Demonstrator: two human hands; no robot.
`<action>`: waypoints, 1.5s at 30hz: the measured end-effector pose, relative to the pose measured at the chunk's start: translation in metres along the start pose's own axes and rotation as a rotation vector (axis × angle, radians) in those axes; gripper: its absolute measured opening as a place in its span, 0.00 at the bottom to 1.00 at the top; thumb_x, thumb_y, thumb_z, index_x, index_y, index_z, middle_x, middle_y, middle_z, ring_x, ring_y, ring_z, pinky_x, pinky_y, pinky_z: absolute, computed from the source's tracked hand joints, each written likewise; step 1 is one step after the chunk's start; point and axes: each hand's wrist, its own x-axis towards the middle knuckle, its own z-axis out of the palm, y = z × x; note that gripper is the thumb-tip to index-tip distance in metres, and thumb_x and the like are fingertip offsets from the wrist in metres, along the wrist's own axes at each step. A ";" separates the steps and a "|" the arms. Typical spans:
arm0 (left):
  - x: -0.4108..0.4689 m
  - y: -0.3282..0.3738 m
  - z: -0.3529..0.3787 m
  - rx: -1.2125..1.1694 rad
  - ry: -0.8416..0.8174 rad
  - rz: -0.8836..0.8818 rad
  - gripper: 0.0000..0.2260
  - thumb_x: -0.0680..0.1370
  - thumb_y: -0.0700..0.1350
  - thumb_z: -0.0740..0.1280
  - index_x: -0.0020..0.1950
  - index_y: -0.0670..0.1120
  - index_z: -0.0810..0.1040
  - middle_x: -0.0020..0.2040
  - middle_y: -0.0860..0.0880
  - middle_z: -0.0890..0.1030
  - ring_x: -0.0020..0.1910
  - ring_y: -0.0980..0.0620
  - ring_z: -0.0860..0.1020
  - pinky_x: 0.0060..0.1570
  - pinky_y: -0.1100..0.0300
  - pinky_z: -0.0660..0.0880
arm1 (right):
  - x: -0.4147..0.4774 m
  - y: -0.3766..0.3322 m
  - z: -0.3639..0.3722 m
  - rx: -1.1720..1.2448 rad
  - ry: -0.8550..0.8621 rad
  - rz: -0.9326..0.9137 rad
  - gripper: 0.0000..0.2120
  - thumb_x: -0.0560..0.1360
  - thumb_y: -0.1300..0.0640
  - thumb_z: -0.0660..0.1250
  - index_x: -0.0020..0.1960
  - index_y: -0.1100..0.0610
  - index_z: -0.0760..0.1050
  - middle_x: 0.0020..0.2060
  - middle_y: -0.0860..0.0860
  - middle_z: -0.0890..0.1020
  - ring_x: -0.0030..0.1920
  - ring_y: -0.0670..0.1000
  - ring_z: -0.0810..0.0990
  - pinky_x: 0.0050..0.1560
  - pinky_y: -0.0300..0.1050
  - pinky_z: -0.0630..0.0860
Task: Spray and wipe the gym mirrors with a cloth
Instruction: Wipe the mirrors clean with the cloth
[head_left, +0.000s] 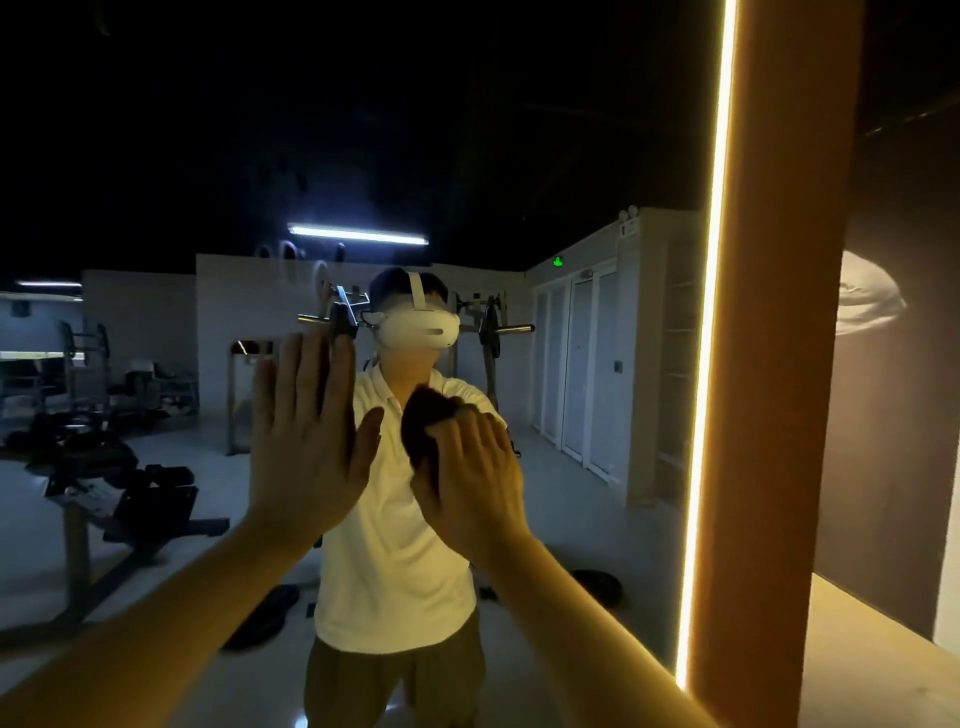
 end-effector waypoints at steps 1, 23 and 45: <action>-0.013 0.001 0.001 0.000 0.007 0.020 0.34 0.84 0.56 0.58 0.84 0.36 0.56 0.84 0.34 0.52 0.84 0.34 0.51 0.78 0.30 0.54 | -0.006 0.006 -0.003 -0.019 -0.065 -0.101 0.12 0.74 0.49 0.64 0.53 0.55 0.71 0.48 0.53 0.79 0.49 0.55 0.78 0.52 0.52 0.77; -0.039 -0.011 0.012 0.061 -0.036 0.016 0.35 0.84 0.58 0.55 0.85 0.39 0.54 0.85 0.36 0.51 0.84 0.36 0.50 0.80 0.33 0.50 | 0.021 0.007 0.007 -0.070 0.067 -0.101 0.12 0.76 0.53 0.70 0.54 0.55 0.71 0.49 0.55 0.80 0.48 0.55 0.79 0.50 0.50 0.76; 0.115 -0.119 -0.055 0.129 0.168 -0.063 0.32 0.85 0.58 0.52 0.85 0.41 0.56 0.84 0.36 0.54 0.84 0.37 0.51 0.81 0.37 0.47 | 0.155 -0.049 0.024 -0.042 0.174 -0.240 0.13 0.78 0.50 0.58 0.54 0.56 0.76 0.46 0.54 0.81 0.45 0.53 0.81 0.50 0.52 0.79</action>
